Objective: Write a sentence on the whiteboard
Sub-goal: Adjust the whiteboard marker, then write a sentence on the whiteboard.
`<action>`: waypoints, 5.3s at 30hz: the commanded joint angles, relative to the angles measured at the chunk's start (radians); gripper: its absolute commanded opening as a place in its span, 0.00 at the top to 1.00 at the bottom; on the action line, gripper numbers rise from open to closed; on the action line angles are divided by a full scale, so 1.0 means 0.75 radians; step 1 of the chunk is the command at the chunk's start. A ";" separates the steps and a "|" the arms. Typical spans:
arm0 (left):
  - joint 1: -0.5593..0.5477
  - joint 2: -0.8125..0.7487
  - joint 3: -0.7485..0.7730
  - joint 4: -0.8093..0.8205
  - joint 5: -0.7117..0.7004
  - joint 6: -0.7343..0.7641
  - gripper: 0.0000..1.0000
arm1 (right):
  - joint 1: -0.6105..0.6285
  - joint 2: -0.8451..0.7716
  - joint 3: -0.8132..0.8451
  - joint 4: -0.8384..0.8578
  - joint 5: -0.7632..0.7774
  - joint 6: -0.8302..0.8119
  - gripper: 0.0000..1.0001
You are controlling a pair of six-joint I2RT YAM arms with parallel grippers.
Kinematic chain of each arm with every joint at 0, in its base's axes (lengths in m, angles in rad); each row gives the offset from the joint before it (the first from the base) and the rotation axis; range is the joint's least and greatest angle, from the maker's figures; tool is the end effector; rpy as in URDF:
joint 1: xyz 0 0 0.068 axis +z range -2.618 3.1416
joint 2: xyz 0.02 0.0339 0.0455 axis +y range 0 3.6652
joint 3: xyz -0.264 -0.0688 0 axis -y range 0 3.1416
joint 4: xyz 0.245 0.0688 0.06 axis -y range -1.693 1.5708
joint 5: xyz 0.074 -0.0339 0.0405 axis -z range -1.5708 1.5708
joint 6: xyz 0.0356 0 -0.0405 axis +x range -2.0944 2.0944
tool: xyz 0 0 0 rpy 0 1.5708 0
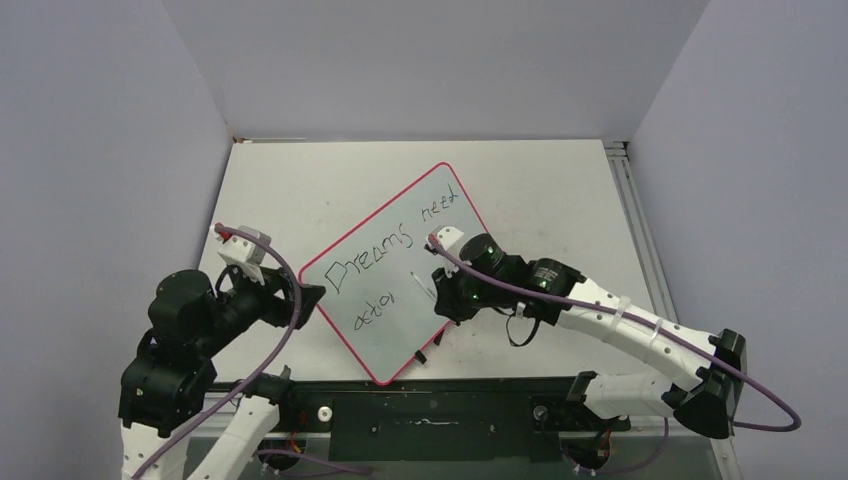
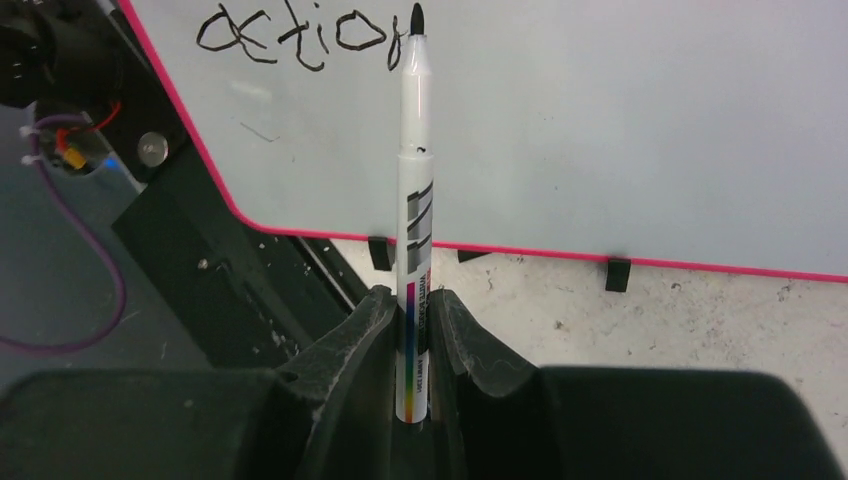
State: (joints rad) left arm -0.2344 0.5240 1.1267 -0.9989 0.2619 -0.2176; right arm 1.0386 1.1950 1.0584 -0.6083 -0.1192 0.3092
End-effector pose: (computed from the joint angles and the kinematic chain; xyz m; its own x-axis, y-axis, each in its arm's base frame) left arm 0.0555 -0.0227 0.3921 -0.4651 -0.1033 -0.8792 0.3649 0.8825 -0.2967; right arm 0.1254 0.2213 0.3110 -0.6015 -0.4261 -0.6758 -0.7526 0.5859 0.3005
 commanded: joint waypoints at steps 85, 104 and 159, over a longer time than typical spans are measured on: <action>-1.117 0.335 -0.603 1.040 0.123 0.067 1.00 | -0.030 -0.450 -0.450 0.671 -0.341 0.552 0.38; -1.113 0.323 -0.605 1.050 0.176 0.072 1.00 | -0.027 -0.400 -0.515 0.836 -0.546 0.619 0.67; -0.709 -0.154 -0.626 0.176 -0.349 -0.947 0.26 | -0.114 -0.531 -0.561 0.838 -0.095 0.064 0.95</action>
State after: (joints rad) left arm -0.7704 0.4320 0.7448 -0.8967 0.0051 -0.8368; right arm 0.9958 0.8005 0.6518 -0.0704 -0.1146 0.3588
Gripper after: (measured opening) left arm 0.758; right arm 0.149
